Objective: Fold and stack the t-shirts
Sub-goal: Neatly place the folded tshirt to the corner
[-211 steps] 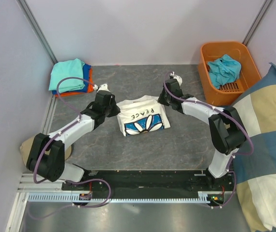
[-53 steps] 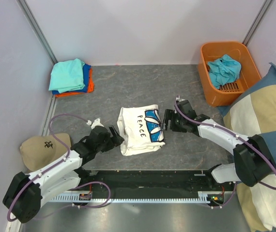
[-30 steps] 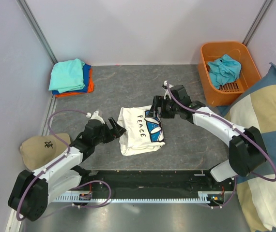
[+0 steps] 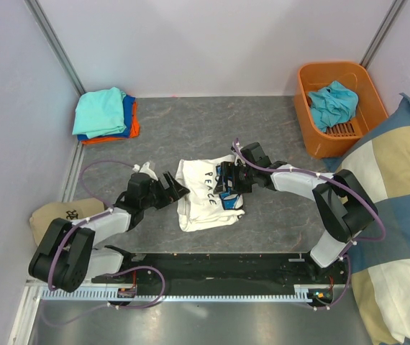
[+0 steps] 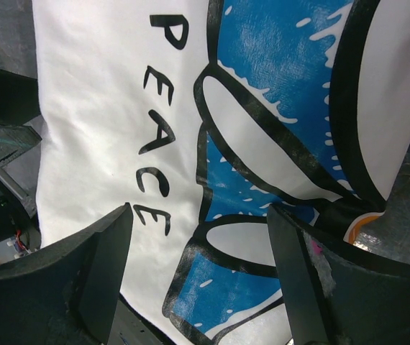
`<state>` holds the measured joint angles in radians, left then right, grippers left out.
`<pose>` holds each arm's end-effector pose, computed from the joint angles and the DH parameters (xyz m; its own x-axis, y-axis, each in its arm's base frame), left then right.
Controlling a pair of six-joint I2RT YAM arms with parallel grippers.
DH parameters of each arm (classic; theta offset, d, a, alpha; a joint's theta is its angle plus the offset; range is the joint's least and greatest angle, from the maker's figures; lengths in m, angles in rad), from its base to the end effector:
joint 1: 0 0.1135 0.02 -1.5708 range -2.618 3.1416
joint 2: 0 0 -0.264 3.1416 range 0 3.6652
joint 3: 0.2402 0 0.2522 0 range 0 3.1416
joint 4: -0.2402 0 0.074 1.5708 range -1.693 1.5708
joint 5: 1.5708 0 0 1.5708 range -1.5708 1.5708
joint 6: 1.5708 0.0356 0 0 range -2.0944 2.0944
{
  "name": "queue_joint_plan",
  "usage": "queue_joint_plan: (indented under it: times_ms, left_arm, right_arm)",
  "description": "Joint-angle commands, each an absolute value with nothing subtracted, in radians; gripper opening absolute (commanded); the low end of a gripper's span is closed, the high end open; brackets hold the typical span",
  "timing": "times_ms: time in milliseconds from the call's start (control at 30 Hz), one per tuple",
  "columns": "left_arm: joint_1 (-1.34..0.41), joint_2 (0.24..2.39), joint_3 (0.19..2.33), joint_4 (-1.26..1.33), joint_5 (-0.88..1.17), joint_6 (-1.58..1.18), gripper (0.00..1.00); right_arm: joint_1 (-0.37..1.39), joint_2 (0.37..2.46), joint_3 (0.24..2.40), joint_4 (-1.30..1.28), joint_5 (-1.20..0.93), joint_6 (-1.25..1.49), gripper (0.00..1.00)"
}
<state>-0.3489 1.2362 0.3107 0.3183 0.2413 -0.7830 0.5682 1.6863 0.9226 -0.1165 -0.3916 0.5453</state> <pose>0.2017 -0.0824 0.1413 -0.7443 -0.4581 -0.4859 -0.0122 0.7368 -0.6760 0.2767 0.1928 0.1673 -0.9198 -0.0184 -0.3920 -0.2634 0.7694 0.5819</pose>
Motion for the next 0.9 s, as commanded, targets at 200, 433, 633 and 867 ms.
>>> queue_joint_plan:
  times_ms: [200,433,633,867]
  left_arm:
    - [-0.341,1.367,0.296,0.392,0.333,-0.735,0.99]
    - [-0.342,1.295,0.339,0.212,0.287,-0.670,1.00]
    - [-0.344,1.334,0.362,0.179,0.290,-0.672,1.00]
    - [-0.357,1.394,0.353,0.225,0.322,-0.672,1.00]
  right_arm:
    - [0.578,1.707,0.905,-0.118,-0.357,0.529,0.84]
    - [0.577,1.716,0.916,-0.117,-0.357,0.534,0.84]
    - [0.577,1.718,0.920,-0.118,-0.359,0.538,0.84]
    - [0.575,1.715,0.916,-0.123,-0.353,0.537,0.84]
